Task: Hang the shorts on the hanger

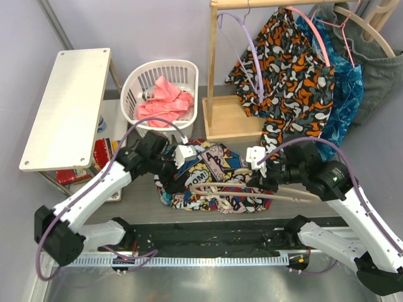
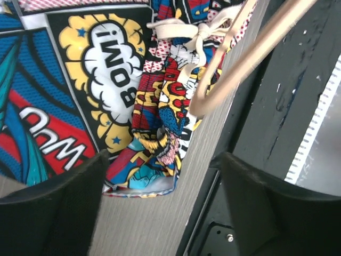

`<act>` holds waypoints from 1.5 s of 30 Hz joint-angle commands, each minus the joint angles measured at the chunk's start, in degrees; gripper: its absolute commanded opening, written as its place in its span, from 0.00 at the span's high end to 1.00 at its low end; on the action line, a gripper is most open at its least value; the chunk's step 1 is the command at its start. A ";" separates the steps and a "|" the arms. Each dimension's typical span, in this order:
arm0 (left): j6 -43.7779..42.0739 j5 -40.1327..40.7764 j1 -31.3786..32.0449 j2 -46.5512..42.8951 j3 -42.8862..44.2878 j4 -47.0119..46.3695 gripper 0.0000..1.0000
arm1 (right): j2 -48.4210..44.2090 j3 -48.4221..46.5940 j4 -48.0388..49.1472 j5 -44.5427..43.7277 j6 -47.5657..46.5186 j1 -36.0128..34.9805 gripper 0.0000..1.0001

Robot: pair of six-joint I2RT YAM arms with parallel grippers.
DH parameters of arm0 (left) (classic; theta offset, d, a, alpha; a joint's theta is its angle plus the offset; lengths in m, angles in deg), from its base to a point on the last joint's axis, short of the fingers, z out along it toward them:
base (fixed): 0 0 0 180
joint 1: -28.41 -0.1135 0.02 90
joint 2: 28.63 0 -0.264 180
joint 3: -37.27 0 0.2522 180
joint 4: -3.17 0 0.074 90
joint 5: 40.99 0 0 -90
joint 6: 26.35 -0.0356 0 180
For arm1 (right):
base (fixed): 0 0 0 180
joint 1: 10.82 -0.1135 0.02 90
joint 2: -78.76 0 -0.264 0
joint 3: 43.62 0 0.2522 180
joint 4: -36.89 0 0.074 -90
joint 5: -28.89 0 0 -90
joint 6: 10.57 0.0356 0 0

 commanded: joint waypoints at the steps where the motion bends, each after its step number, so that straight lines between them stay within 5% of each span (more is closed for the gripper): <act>1: -0.23 -2.07 0.20 9.21 4.08 1.72 0.24 | 2.94 -3.49 -2.62 -8.40 1.40 -0.24 0.99; 7: 8.04 3.37 0.46 17.92 6.72 -3.30 0.43 | 4.96 -6.48 -3.76 -7.17 0.96 -0.16 0.99; 19: 9.36 10.58 4.33 26.71 5.15 -1.54 0.57 | 7.34 -8.77 -7.10 -5.24 -7.12 -0.16 0.99; 30: 6.20 6.91 8.02 22.51 3.91 2.93 0.75 | 7.87 -10.35 -8.43 -4.10 -12.75 -0.15 0.99; 34: 4.27 6.54 9.86 16.97 2.51 2.85 1.00 | 8.57 -10.97 -8.95 -1.82 -15.91 -0.16 0.99; 45: -0.40 6.89 11.80 14.85 3.38 5.05 1.00 | 10.42 -11.49 -7.46 1.00 -23.21 -0.16 0.99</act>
